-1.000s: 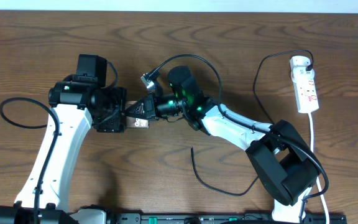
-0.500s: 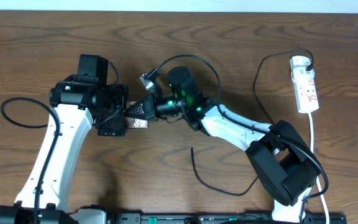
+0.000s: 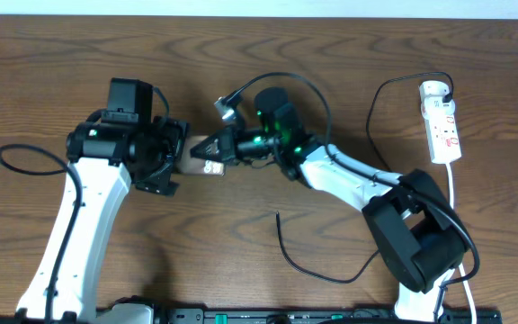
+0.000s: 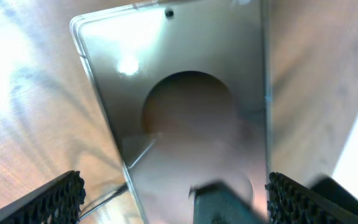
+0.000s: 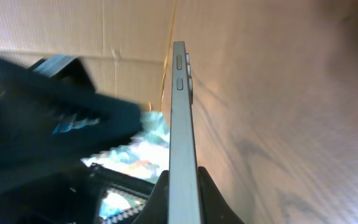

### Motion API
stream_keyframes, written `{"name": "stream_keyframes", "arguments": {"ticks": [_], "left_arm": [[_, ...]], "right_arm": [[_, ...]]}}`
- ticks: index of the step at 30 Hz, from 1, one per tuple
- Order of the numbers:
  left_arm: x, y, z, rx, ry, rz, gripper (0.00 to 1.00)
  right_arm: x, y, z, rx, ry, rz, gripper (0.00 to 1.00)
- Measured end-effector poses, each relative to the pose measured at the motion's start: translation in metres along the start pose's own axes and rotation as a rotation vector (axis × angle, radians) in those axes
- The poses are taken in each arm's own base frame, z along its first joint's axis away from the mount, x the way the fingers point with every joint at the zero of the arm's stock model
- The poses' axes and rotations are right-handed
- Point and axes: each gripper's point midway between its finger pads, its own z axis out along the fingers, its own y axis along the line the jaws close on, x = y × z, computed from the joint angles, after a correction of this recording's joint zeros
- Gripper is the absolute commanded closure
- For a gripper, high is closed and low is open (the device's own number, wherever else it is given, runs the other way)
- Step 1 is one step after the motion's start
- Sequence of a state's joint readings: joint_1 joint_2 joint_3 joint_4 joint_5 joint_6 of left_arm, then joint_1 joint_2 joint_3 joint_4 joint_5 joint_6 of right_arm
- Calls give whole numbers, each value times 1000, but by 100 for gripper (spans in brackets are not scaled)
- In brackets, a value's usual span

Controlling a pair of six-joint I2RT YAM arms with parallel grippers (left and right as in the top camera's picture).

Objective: Plug charger to phone and switch on socket

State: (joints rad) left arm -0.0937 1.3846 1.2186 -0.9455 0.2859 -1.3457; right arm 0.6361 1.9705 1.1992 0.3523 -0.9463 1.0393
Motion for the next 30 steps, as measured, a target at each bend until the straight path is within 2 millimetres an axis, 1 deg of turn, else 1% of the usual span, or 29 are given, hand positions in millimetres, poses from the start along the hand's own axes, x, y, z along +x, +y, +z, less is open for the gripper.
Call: {"name": "stream_keyframes", "arguments": {"ticks": [6, 8, 11, 14, 16, 21, 23, 27, 30], "left_arm": [[8, -38, -24, 205, 4, 169, 9], [11, -42, -30, 239, 9, 208, 9], [15, -43, -36, 260, 15, 239, 9], [16, -46, -38, 275, 15, 254, 9], [16, -49, -39, 288, 11, 265, 9], [14, -65, -44, 355, -7, 290, 9], [14, -73, -47, 387, -15, 299, 9], [13, -90, -54, 460, -34, 320, 8], [12, -98, -59, 497, -50, 328, 8]], "right_arm": [[-28, -13, -24, 22, -89, 99, 99], [-35, -15, -30, 22, -113, 166, 99], [-45, -13, -36, -1, -145, 273, 99], [-57, 0, -40, -65, -178, 355, 98], [-64, 16, -43, -127, -193, 381, 98], [-73, 53, -51, -269, -195, 429, 98], [-74, 63, -54, -308, -189, 449, 99], [-74, 70, -55, -335, -176, 500, 99], [-73, 71, -53, -341, -166, 525, 99]]}}
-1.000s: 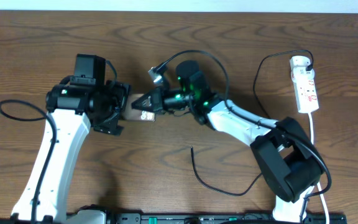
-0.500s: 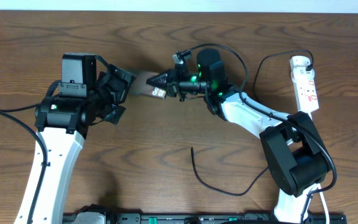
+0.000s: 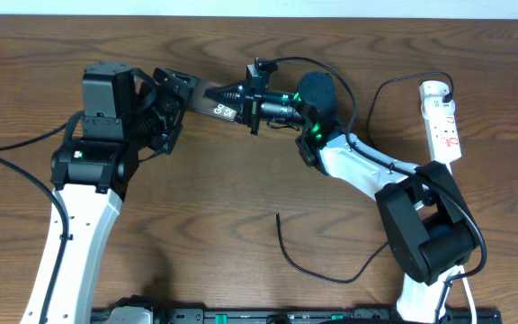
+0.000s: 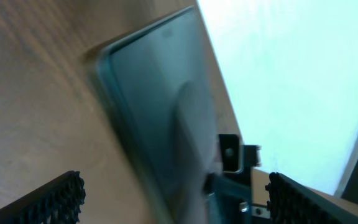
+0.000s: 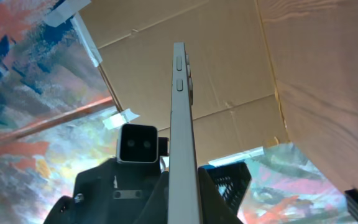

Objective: Plug charger to phone and switch on socket

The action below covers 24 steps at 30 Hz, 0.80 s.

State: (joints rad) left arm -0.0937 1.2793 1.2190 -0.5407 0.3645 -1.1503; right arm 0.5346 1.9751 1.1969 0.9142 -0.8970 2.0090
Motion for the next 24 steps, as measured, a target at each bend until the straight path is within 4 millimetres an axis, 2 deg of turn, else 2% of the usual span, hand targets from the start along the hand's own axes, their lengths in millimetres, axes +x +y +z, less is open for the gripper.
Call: {"name": "stream_keyframes", "arguments": {"ticks": [5, 13, 19, 22, 24], "left_arm": [[-7, 0, 0, -3, -41, -3, 9], [-16, 2, -1, -15, -89, -26, 10], [-25, 2, -2, -19, -145, -65, 17], [-29, 2, -2, -18, -167, -86, 28], [-31, 1, -3, -13, -177, -93, 30]], "right_arm": [[9, -1, 6, -2, 22, 12, 99], [18, 9, 9, -40, 45, -33, 99], [17, 11, 9, -46, 43, -37, 98], [17, 11, 9, -48, 42, -39, 99], [17, 11, 9, -49, 42, -39, 99]]}}
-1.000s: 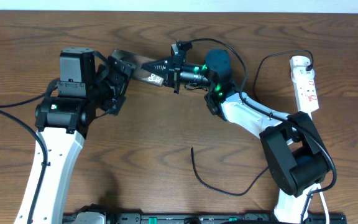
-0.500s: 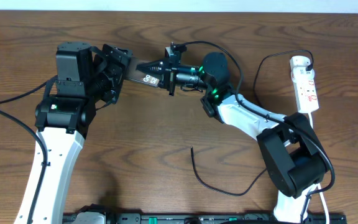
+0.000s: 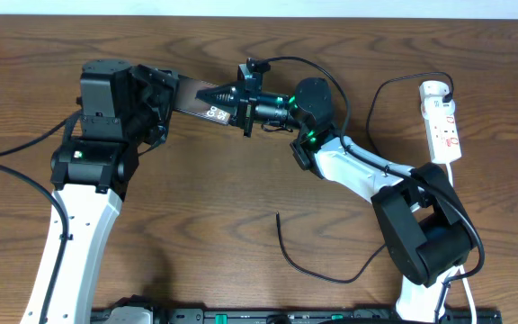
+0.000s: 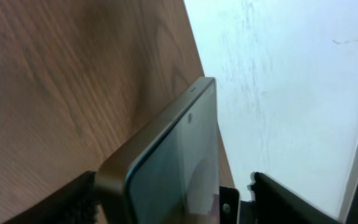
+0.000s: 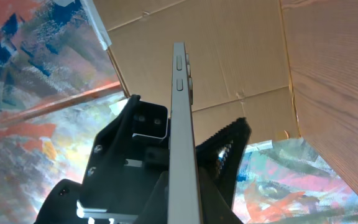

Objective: Plug charger to phone and switch on socket

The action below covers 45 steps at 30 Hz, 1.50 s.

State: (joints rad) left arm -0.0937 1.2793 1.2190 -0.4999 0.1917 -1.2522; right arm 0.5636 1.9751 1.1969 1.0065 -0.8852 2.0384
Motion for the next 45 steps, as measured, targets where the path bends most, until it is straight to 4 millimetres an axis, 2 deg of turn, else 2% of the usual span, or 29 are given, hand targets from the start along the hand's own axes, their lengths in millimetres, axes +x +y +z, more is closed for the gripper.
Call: {"name": "stream_keyframes", "arguments": {"ticks": [9, 13, 24, 33, 41, 45], "left_arm": [[-4, -6, 0, 25, -19, -4, 31], [-4, -7, 0, 29, -19, -6, 38], [-3, -13, -1, 56, 0, 11, 38], [-16, -26, -3, 155, 39, 31, 38], [-5, -14, 14, 222, 116, 47, 37], [0, -10, 17, 224, 139, 47, 37]], "right_arm": [[9, 2, 6, -15, 20, -20, 99], [12, 3, 10, -25, 20, -25, 99], [10, 5, 11, -38, 3, -29, 99], [10, 8, 10, -50, -3, -36, 99], [7, 10, 9, -56, -11, -40, 99], [4, 11, 7, -60, -20, -42, 98]]}}
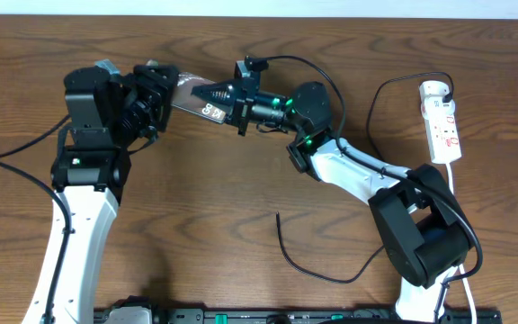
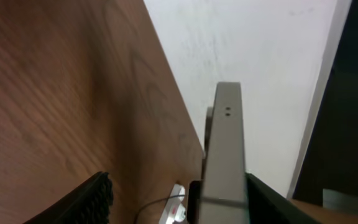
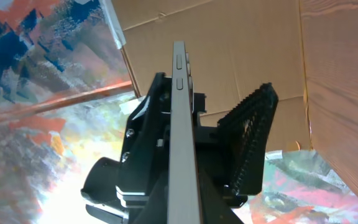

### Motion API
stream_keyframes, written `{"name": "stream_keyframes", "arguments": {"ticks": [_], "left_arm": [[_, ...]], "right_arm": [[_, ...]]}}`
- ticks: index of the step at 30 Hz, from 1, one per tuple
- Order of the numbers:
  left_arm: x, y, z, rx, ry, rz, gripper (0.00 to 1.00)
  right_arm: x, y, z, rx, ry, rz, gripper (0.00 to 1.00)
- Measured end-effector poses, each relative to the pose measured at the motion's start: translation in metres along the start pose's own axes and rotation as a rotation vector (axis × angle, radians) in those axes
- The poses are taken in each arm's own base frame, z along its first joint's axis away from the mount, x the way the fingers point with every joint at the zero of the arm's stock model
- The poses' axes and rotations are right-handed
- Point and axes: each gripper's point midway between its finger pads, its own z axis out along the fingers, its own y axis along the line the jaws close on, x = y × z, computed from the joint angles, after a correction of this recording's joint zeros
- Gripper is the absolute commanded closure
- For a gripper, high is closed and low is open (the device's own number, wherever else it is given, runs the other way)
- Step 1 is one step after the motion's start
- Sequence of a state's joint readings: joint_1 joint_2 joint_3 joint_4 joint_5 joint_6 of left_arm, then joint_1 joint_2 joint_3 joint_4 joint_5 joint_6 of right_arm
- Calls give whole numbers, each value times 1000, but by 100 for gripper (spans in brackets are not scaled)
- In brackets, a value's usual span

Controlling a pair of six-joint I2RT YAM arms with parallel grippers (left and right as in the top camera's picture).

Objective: Plug charger to phone and switch on socket

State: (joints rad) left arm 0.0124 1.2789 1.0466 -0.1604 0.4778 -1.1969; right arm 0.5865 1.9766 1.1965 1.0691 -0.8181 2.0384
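The phone (image 1: pixel 194 90) hangs in the air over the back left of the table, bridging both grippers. My right gripper (image 1: pixel 223 93) is shut on its right end; in the right wrist view the phone (image 3: pixel 180 112) runs edge-on up from the jaws (image 3: pixel 180 211). My left gripper (image 1: pixel 165 83) is open around the other end. In the left wrist view the phone (image 2: pixel 229 143) lies against the right finger (image 2: pixel 272 202), far from the left one. The black charger cable (image 1: pixel 308 265) lies on the table, its free end (image 1: pixel 277 214) loose.
A white power strip (image 1: pixel 442 121) lies at the right edge of the table with the charger plugged into its far end. Its white lead runs down the right side. A black cable trails off the left arm at the left edge.
My left gripper has turned and moved further over the phone's end, so the phone now shows edge-on between its fingers. The right gripper still holds the phone at the same spot.
At first my right gripper held the phone low near the table's middle left, with the left gripper open beside it. Then the phone was up at the back of the table. The left gripper came closer around its free end and now straddles it, open.
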Motion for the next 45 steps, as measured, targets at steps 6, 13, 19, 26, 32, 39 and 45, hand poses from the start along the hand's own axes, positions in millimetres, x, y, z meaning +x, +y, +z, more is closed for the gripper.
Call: {"name": "stream_keyframes", "arguments": {"ticks": [6, 13, 19, 26, 32, 39, 45], "left_arm": [[1, -7, 0, 31, 10, 12, 42], [2, -8, 0, 33, 13, 10, 64], [2, -7, 0, 32, 13, 8, 74], [1, -9, 0, 40, 12, 12, 80], [0, -14, 0, 60, 8, 15, 81], [0, -16, 0, 67, 6, 18, 81], [-1, -22, -1, 96, 6, 30, 81]], "right_arm": [[0, 0, 0, 0, 0, 0, 99], [0, 0, 0, 0, 0, 0, 99], [0, 0, 0, 0, 0, 0, 98], [1, -1, 0, 3, 4, 5, 99], [0, 1, 0, -2, 2, 1, 98], [0, 1, 0, -5, -1, 0, 99], [-1, 3, 0, -14, -6, -6, 99]]}}
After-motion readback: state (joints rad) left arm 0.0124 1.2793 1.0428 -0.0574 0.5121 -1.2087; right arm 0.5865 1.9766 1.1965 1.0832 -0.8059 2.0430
